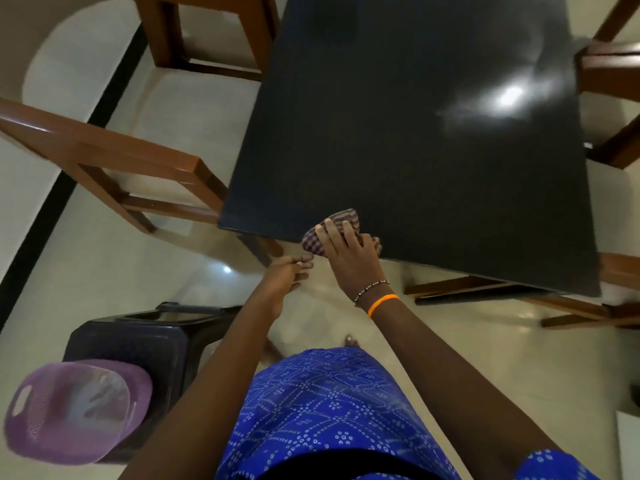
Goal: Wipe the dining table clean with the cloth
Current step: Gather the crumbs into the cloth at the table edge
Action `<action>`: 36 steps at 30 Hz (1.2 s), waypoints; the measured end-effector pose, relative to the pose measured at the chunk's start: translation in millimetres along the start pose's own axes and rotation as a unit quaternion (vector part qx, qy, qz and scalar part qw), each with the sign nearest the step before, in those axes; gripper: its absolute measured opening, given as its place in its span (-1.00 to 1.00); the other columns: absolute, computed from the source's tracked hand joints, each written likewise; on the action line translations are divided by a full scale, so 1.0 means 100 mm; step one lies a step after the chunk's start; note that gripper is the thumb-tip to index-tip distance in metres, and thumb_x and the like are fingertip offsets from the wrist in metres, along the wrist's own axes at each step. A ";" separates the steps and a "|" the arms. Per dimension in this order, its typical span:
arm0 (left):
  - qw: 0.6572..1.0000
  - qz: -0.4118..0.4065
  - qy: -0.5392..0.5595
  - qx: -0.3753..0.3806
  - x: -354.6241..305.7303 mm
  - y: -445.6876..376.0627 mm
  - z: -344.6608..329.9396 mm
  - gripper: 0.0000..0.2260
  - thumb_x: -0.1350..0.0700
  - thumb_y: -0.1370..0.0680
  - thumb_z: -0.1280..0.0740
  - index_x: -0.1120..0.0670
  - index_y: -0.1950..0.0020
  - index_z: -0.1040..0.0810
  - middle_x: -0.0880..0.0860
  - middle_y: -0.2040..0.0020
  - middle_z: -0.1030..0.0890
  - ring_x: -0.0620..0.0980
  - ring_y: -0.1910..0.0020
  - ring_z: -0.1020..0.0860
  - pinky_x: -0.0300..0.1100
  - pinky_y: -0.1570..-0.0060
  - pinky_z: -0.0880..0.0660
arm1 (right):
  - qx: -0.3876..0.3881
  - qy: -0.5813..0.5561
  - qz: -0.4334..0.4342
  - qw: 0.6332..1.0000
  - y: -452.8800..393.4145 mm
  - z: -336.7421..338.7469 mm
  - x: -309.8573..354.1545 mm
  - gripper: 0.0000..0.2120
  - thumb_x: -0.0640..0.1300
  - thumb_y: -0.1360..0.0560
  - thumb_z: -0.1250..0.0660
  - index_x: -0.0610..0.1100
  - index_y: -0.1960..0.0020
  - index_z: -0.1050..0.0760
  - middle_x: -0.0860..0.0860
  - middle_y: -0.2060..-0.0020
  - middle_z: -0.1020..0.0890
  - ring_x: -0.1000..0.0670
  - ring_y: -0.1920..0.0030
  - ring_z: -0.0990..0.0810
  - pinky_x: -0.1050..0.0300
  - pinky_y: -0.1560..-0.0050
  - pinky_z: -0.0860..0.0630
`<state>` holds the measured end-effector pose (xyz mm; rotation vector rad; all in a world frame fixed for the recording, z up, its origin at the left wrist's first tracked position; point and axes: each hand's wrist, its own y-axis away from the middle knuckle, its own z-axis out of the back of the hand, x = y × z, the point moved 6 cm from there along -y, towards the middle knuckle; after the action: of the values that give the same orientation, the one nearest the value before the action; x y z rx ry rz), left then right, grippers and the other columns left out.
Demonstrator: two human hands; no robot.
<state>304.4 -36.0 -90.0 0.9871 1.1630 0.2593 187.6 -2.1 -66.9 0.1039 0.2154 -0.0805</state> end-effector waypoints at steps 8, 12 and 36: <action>0.995 -0.002 -0.068 0.074 -0.01 0.02 -1.13 -0.73 0.25 -0.60 -0.08 0.13 -0.15 -0.53 0.05 -0.08 -0.55 0.00 -0.05 -0.47 -0.11 -0.16 -0.35 | 0.015 0.014 -0.072 0.997 0.84 -0.30 -1.10 -0.40 -0.05 -0.29 -0.44 -0.07 -0.32 -0.46 -0.03 -0.25 -0.56 -0.07 -0.14 -0.59 0.10 0.17 -0.54; 0.987 -0.006 -0.105 0.124 -0.01 0.08 -1.65 -0.72 0.24 -0.61 -0.07 0.11 -0.22 -0.50 0.04 -0.12 -0.52 0.01 -0.10 -0.46 -0.11 -0.20 -0.35 | 0.017 0.009 -0.115 0.993 1.25 -0.44 -1.64 -0.34 -0.01 -0.22 -0.50 -0.07 -0.30 -0.48 -0.02 -0.24 -0.58 -0.07 -0.13 -0.60 0.11 0.16 -0.55; 0.972 -0.027 -0.132 0.193 0.21 0.20 -1.95 -0.74 0.17 -0.61 -0.12 0.09 -0.25 -0.48 0.10 -0.21 -0.51 0.06 -0.14 -0.48 -0.08 -0.20 -0.37 | -0.345 -0.552 -0.664 0.367 2.60 -0.86 -2.69 -0.47 -0.39 -0.51 -0.20 -0.28 -0.43 -0.12 -0.24 -0.38 -0.29 -0.19 -0.37 -0.33 0.00 -0.43 -0.27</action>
<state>152.2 89.1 -98.2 1.2851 1.0101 -0.1474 -68.7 283.4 -67.2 -1.0469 -1.1552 -1.6713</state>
